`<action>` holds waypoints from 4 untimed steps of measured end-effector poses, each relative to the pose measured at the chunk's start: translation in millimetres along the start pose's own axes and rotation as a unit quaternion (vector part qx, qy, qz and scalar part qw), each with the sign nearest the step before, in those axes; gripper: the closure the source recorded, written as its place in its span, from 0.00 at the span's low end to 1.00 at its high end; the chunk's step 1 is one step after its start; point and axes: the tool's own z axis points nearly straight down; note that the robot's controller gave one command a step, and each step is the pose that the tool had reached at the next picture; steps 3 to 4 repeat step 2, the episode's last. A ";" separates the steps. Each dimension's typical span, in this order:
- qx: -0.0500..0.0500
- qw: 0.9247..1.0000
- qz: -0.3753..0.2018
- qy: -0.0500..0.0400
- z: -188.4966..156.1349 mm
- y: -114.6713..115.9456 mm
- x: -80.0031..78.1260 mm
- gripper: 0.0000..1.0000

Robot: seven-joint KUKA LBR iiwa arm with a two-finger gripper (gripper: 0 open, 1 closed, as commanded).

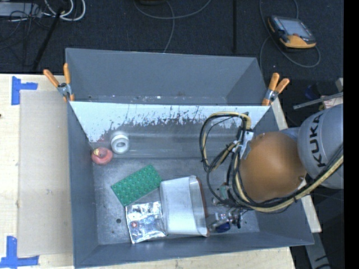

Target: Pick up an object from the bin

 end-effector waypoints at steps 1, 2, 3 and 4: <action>0.004 1.000 -0.029 0.000 -91.4 -19.7 0.7 1.00; 0.003 1.000 -0.029 0.000 -145.6 -26.3 1.3 1.00; 0.003 1.000 -0.029 0.000 -145.6 -26.3 1.3 1.00; 0.003 1.000 -0.029 0.000 -145.6 -26.3 1.3 1.00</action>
Offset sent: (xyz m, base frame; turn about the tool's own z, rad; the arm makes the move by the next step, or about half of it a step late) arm 0.0181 -0.0020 0.0884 -0.0601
